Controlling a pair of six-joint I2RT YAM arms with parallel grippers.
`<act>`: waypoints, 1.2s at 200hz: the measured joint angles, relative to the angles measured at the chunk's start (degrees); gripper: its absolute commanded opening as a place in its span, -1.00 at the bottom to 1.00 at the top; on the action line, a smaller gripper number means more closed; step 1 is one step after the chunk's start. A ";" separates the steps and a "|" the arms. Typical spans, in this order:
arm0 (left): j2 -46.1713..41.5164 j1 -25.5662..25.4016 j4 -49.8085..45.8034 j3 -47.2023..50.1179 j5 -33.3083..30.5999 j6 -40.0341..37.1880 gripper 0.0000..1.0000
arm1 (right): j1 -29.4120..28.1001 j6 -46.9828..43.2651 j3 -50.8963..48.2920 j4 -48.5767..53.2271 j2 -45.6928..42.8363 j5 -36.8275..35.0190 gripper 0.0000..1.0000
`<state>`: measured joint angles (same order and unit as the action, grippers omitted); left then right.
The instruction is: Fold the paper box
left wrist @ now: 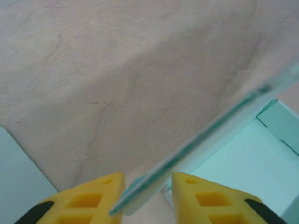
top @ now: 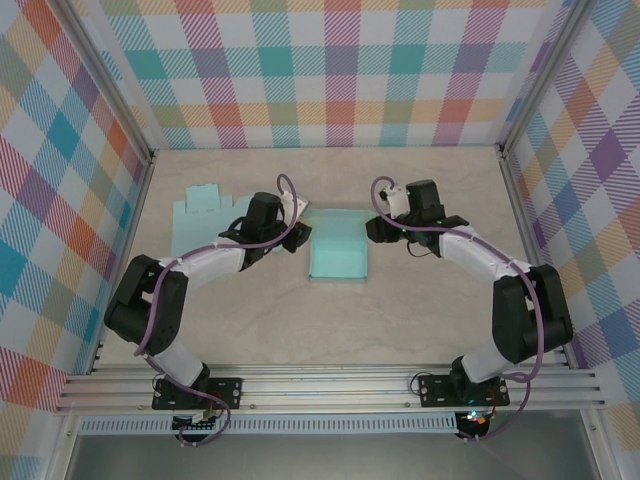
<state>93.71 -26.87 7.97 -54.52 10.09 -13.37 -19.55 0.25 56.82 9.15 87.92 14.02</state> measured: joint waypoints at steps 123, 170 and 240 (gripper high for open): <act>0.31 -3.82 0.20 -0.87 -6.60 11.61 -1.00 | -5.03 3.82 0.00 -1.70 0.44 -9.49 -0.89; 0.96 -8.17 3.50 -1.18 -15.32 20.39 -1.00 | -6.75 7.98 0.68 -3.98 0.57 -18.16 -0.97; 10.95 -10.03 7.13 -12.07 -26.21 28.39 -1.00 | -6.75 9.55 4.70 -10.73 4.81 -25.83 -0.95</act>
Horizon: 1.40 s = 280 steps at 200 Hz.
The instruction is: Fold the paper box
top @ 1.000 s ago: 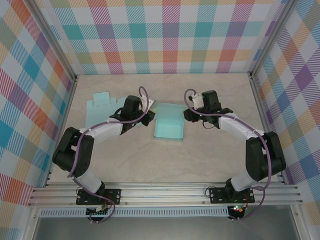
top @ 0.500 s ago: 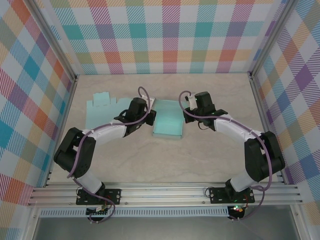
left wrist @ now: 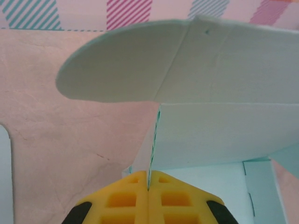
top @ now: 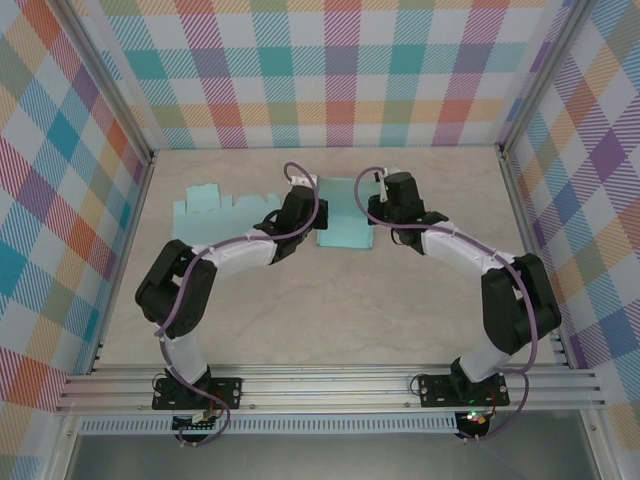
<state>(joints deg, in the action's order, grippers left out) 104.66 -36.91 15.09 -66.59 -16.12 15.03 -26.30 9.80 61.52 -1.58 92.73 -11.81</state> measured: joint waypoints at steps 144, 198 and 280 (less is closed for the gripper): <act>6.03 -3.43 7.61 1.70 -10.56 7.10 -1.00 | -2.29 7.45 -5.70 -12.55 4.44 -5.77 -1.00; 6.38 -4.26 9.60 2.67 -12.31 7.78 -1.00 | -2.60 11.54 -6.03 -13.42 4.44 -5.97 -1.00; 6.27 -5.07 14.36 7.48 -13.16 7.91 -1.00 | -4.13 12.44 -13.49 -25.62 5.22 -7.06 -1.00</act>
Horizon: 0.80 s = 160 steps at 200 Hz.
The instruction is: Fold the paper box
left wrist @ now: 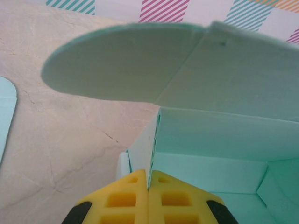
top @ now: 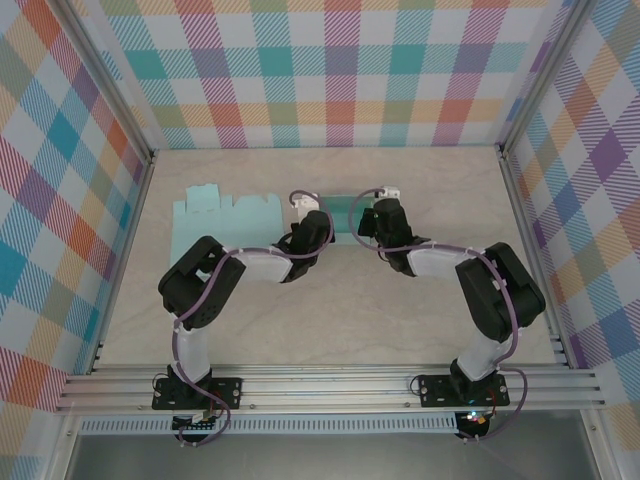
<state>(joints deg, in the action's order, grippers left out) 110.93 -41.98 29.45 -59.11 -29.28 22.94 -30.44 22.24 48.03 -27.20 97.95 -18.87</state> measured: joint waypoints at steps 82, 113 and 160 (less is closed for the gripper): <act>-3.45 -1.16 4.35 10.67 6.29 0.92 -0.30 | -2.43 -3.19 -10.95 -10.08 -1.64 0.70 -1.00; -6.88 -1.51 4.57 13.77 9.27 2.75 0.39 | -3.08 -3.23 -14.14 -10.10 -1.11 1.81 -1.00; -16.52 -1.90 0.07 19.65 11.76 3.76 0.75 | -3.37 -3.67 -14.29 -10.21 -0.98 1.75 -1.00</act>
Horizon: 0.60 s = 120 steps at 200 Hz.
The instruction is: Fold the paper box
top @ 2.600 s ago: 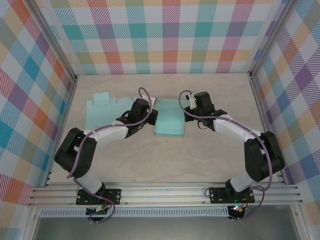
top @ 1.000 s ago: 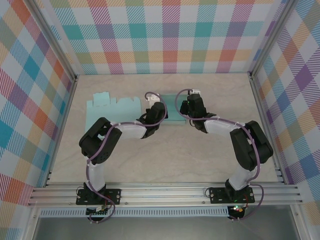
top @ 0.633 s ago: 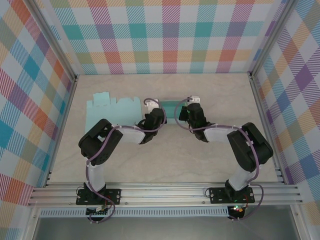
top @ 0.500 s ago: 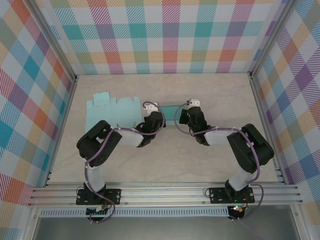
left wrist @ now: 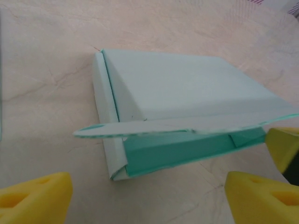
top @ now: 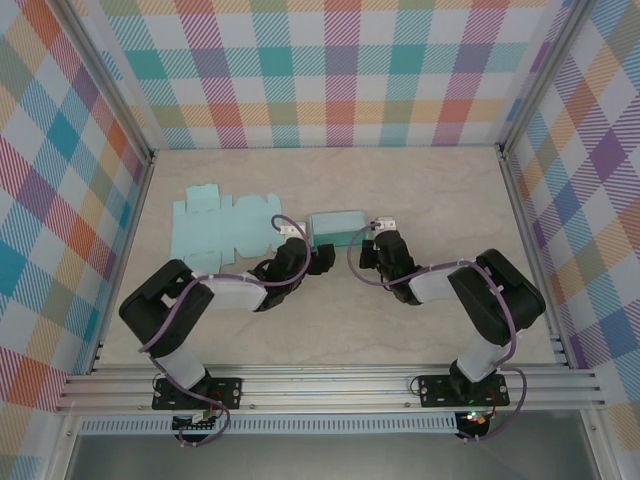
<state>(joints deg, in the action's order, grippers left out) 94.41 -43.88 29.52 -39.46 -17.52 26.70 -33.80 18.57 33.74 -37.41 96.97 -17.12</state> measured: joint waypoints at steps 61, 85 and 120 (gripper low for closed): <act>-19.78 -1.68 -17.57 5.27 -4.59 6.99 0.92 | 0.00 0.00 0.00 0.28 0.00 -0.02 -0.79; -27.65 -1.73 -28.04 5.07 -8.57 10.86 1.00 | 0.00 -0.09 0.00 1.07 -0.15 0.00 -0.59; -30.01 -0.92 -41.33 -1.36 -10.91 10.99 1.00 | 0.00 -0.66 -0.11 5.16 -2.38 0.20 -0.20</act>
<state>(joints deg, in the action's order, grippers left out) 64.40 -44.80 -11.81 -40.82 -28.42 37.69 -33.80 17.91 33.63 -32.25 94.59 -16.93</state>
